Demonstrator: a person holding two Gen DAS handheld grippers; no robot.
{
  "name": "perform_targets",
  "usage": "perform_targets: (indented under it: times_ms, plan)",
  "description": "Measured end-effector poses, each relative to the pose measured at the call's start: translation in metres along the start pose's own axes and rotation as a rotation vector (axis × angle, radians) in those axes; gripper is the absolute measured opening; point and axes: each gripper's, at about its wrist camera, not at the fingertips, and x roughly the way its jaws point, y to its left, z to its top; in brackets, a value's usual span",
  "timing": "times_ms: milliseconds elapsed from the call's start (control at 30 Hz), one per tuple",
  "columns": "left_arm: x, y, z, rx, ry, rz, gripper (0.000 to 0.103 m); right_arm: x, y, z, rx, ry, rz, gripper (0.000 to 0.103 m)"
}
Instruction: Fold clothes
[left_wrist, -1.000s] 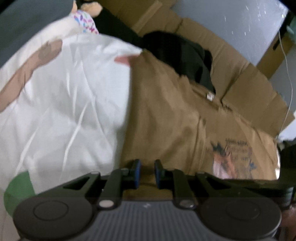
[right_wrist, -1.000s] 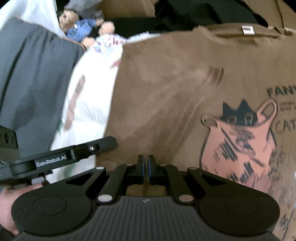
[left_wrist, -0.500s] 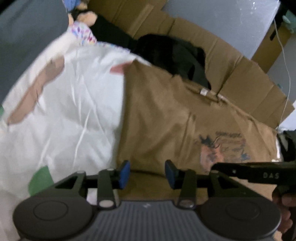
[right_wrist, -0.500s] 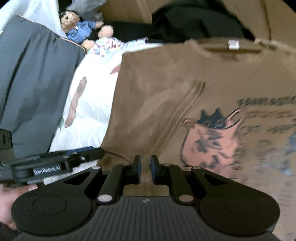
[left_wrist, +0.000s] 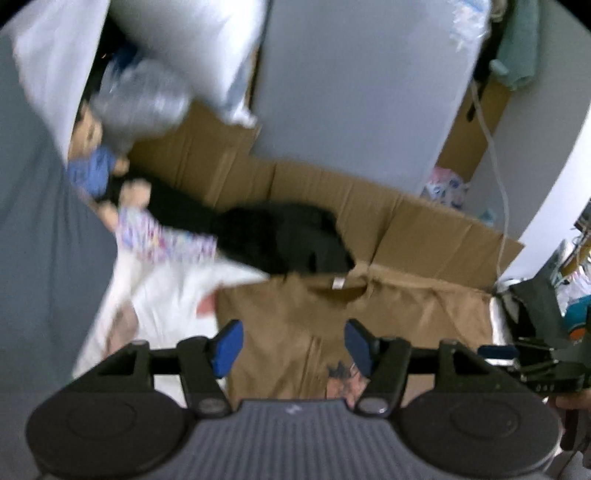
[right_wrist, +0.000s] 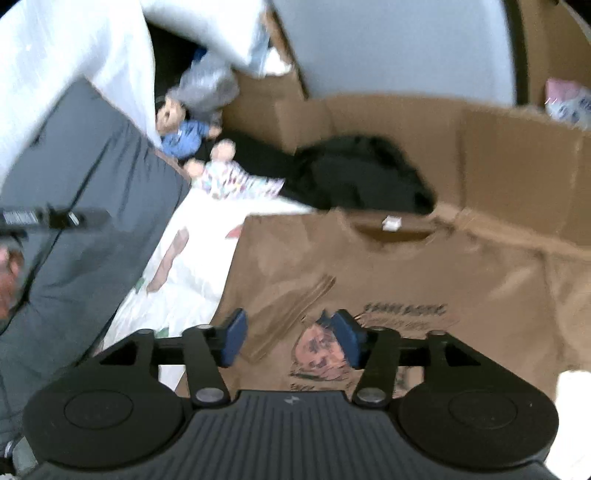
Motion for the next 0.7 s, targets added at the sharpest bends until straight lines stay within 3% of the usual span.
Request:
perform_targets:
  times_ms: [100, 300, 433, 700]
  plan:
    - [-0.019, -0.011, 0.031, -0.016, 0.002, -0.035, 0.070, -0.022, -0.010, 0.009, 0.010, -0.021, -0.016, 0.077]
    - [-0.048, -0.040, 0.086, -0.033, -0.014, -0.025, 0.070, -0.069, -0.030, 0.028, 0.039, -0.062, -0.055, 0.095]
    - [-0.063, -0.066, 0.123, -0.026, -0.020, -0.011, 0.072, -0.094, -0.044, 0.039, 0.044, -0.100, -0.096, 0.097]
    - [-0.043, -0.110, 0.132, 0.000, 0.002, -0.034, 0.075, -0.107, -0.070, 0.026, 0.089, -0.102, -0.114, 0.098]
